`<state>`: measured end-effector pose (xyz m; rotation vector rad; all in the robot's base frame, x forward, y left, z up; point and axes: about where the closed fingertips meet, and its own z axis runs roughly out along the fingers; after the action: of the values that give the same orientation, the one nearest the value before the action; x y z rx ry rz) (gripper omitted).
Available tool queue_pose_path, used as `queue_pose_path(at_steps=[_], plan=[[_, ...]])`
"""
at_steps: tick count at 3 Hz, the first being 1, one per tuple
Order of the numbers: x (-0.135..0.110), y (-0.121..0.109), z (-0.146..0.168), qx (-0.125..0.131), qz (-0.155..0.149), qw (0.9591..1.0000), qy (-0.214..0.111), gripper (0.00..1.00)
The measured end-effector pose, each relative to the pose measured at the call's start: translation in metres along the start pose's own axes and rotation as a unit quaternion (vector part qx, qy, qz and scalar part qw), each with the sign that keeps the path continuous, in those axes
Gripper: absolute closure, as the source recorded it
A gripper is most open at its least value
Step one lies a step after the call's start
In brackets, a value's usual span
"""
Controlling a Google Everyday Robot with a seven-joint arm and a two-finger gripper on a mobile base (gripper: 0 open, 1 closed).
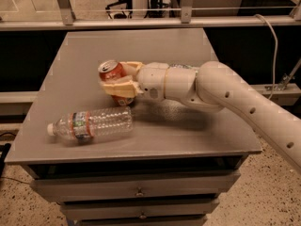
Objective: Place coke can upright
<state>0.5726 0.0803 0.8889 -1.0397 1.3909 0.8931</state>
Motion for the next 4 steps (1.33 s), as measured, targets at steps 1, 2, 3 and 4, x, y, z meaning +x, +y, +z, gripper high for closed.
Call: queue_pose_path(at_steps=[1,2,3,4], plan=[[0.005,0.002,-0.005,-0.001,0.011,0.9999,0.000,0.75],[0.002,0.002,-0.006,-0.001,0.011,0.9999,0.000,0.44],[0.002,0.002,-0.006,-0.001,0.011,0.9999,0.000,0.22],[0.014,0.009,-0.042,0.026,0.030,0.9989,0.023,0.00]])
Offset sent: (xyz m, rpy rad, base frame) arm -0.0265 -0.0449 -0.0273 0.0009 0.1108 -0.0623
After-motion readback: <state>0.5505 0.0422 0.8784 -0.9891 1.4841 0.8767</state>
